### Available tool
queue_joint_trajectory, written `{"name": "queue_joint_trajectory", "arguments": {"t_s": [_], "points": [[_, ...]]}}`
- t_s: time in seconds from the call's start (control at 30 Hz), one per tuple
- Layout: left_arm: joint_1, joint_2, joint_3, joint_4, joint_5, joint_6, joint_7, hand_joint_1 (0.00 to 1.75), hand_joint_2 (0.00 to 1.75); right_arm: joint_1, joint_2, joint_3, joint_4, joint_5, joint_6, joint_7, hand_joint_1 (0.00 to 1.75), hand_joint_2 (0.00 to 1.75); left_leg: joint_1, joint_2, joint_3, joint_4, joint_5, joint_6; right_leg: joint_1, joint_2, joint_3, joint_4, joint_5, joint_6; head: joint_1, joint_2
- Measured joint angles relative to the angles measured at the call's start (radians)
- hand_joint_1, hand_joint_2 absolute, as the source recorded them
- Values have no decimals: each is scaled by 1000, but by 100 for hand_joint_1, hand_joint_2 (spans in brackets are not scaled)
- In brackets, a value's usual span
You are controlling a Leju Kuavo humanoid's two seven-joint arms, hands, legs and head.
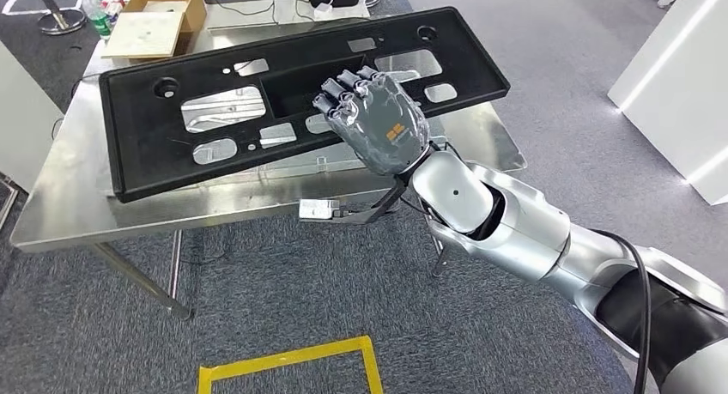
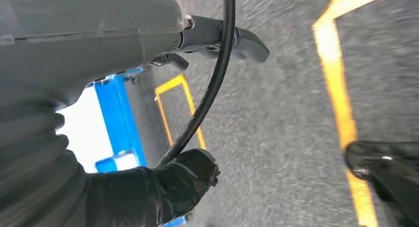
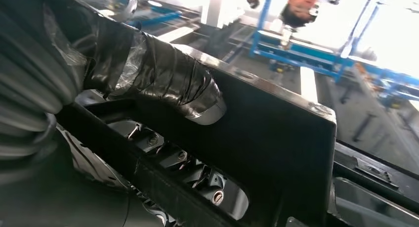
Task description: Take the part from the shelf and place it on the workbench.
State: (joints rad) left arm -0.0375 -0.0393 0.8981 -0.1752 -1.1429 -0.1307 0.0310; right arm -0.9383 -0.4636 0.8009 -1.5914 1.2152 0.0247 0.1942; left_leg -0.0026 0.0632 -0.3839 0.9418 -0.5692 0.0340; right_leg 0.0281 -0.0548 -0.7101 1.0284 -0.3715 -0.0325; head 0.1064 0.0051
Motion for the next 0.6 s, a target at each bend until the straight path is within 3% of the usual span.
{"name": "queue_joint_trajectory", "arguments": {"t_s": [0.03, 0.1, 0.13, 0.17, 0.2, 0.23, 0.27, 0.33, 0.37, 0.4, 0.5, 0.53, 0.57, 0.6], "points": [[-2, -3, 0, 1, -1, -1, 0, 0, 175, 1, 2, 1, 6, 2, -1, 3, 175, 175, -1, 7, 16, -6, -9, -5, 5, -3, 6, -18, 40, -11, -1, 0], [-12, -3, -1, 1, -4, -1, 0, 0, 175, -1, 4, 1, 13, 2, 0, 5, 175, 175, -3, 12, 15, 28, 12, -18, 3, 16, 32, -28, 25, -24, -3, 0], [-16, -2, -2, 1, -6, -1, 0, 0, 175, -3, 5, 0, 17, 1, 1, 5, 175, 175, -2, 0, -10, 84, 40, -23, -1, 24, 50, -40, 16, -30, -2, 0], [-18, -2, -2, 1, -8, -1, -1, 0, 175, -4, 8, 0, 22, 0, 3, 5, 175, 175, 0, -19, -54, 159, 67, -26, -5, 30, 70, -52, 7, -35, -3, 0], [-20, -2, -2, 1, -10, -1, -1, 0, 175, -2, 14, 1, 29, 1, 4, 4, 175, 175, 3, -38, -104, 234, 75, -27, -8, 37, 91, -64, -1, -38, -3, 0], [-20, -1, -2, 1, -10, -1, -1, 0, 175, 1, 21, 3, 36, 2, 3, 3, 175, 175, 6, -54, -153, 291, 58, -29, -10, 44, 111, -71, -12, -39, -3, 0], [-19, -1, -2, 1, -11, -1, -1, 0, 175, 5, 29, 5, 43, 4, 3, 3, 175, 175, 9, -60, -195, 321, 14, -34, -12, 52, 129, -75, -25, -38, -3, 0], [-16, 0, -2, 1, -12, -1, -1, 0, 175, 14, 39, 11, 53, 6, 1, 2, 175, 175, 14, -61, -256, 320, -90, -45, -17, 66, 169, -77, -56, -30, -3, 0], [-14, 1, -2, 1, -12, -1, -1, 0, 175, 18, 41, 13, 57, 6, 1, 2, 175, 175, 17, -61, -273, 293, -110, -49, -20, 71, 190, -77, -73, -25, -3, 0], [-12, 1, -3, 1, -12, -1, -1, 0, 175, 21, 44, 14, 62, 6, 1, 2, 175, 175, 19, -61, -283, 250, -91, -49, -23, 74, 212, -75, -91, -19, -3, 0], [-3, 1, -3, 2, -12, -1, -1, 0, 175, 27, 51, 18, 75, 6, 1, 1, 175, 175, 25, -60, -290, 93, 140, -50, -25, 83, 256, -60, -152, 2, -2, 0], [-4, 1, -3, 2, -12, -1, -1, 0, 175, 28, 54, 19, 78, 6, 1, 0, 175, 175, 25, -58, -289, 69, 189, -45, -25, 86, 268, -55, -169, 11, -2, 0], [-6, 2, -4, 3, -13, 0, 0, 0, 175, 28, 57, 20, 81, 6, 1, -1, 175, 175, 24, -57, -283, 63, 199, -37, -24, 88, 278, -44, -176, 20, -2, 0], [-10, 2, -4, 2, -14, 1, 0, 0, 175, 26, 59, 20, 81, 6, 1, -3, 175, 175, 23, -57, -271, 66, 190, -26, -26, 89, 279, -36, -178, 26, -2, 0]]}}
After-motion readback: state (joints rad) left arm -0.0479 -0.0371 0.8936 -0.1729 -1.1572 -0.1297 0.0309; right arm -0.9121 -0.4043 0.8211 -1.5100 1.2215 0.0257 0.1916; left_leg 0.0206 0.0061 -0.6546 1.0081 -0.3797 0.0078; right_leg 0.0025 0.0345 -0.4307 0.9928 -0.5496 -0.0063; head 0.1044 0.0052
